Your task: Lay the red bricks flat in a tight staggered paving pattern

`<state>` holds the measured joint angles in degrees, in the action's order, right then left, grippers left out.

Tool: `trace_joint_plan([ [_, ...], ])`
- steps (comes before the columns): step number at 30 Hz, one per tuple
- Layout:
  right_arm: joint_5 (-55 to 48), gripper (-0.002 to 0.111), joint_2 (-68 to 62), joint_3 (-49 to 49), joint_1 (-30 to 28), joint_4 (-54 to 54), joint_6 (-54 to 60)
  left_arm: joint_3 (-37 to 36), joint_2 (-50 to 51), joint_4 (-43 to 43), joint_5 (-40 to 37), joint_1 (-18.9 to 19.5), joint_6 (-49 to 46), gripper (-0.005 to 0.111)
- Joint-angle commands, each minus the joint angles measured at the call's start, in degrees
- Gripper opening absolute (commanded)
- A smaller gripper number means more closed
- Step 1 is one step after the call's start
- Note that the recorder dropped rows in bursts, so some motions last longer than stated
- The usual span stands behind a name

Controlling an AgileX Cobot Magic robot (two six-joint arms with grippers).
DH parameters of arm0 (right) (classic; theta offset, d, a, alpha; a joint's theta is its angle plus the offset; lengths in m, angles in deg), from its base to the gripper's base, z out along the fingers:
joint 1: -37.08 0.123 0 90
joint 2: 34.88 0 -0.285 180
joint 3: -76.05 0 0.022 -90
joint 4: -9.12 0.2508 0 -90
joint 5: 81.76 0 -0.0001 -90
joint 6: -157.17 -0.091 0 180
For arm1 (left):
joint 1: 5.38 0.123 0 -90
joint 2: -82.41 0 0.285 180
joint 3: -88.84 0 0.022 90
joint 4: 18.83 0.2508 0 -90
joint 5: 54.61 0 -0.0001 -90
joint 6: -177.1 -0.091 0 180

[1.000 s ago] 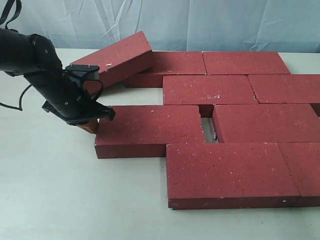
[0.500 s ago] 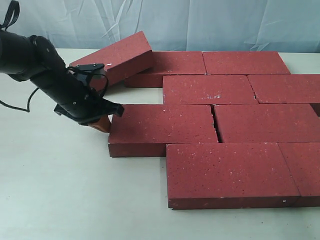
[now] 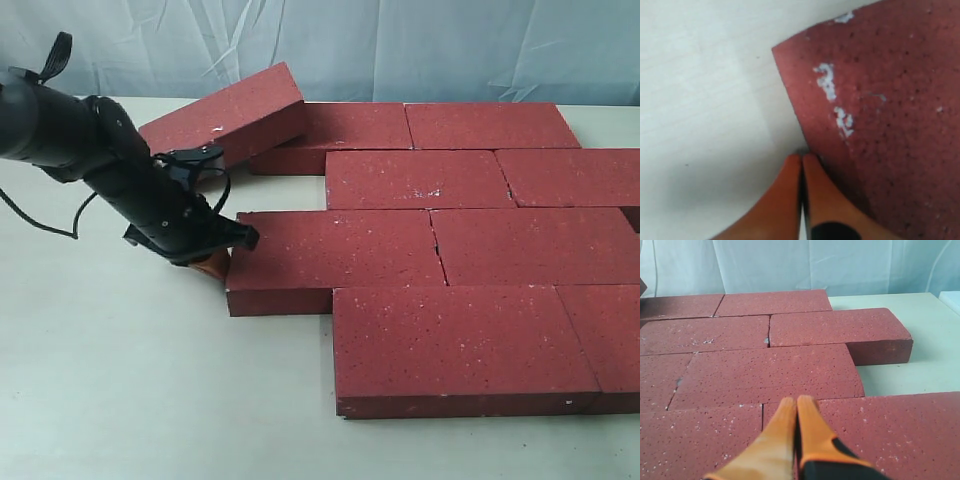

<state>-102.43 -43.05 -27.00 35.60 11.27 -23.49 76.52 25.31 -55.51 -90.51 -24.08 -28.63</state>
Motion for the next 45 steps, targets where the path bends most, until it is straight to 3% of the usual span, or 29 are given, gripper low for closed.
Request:
trace_joint_plan([
  [1, 0.51, -0.001, 0.39, 0.27, 0.3, -0.17, 0.2, 0.16, 0.52, 0.09, -0.95, 3.5, -0.12, 0.0],
  [9, 0.51, -0.001, 0.39, 0.27, 0.3, -0.17, 0.2, 0.16, -3.86, -0.93, -1.48, 9.89, 0.1, 0.0],
  [17, 0.62, -0.001, 0.39, 0.27, 0.3, -0.16, 0.2, 0.16, -12.65, -0.17, 0.73, 13.41, -0.36, 0.0],
  [24, 0.62, -0.001, 0.39, 0.27, 0.3, -0.16, 0.2, 0.16, -16.39, -0.05, 4.53, 13.95, -0.36, 0.0],
  [32, 0.62, -0.001, 0.39, 0.27, 0.3, -0.16, 0.2, 0.16, -16.39, -6.49, 7.69, 13.95, -0.36, 0.0],
  [45, 0.62, -0.001, 0.39, 0.27, 0.3, -0.26, 0.2, 3.3, -16.39, -3.91, 15.54, 13.95, -0.6, 0.0],
])
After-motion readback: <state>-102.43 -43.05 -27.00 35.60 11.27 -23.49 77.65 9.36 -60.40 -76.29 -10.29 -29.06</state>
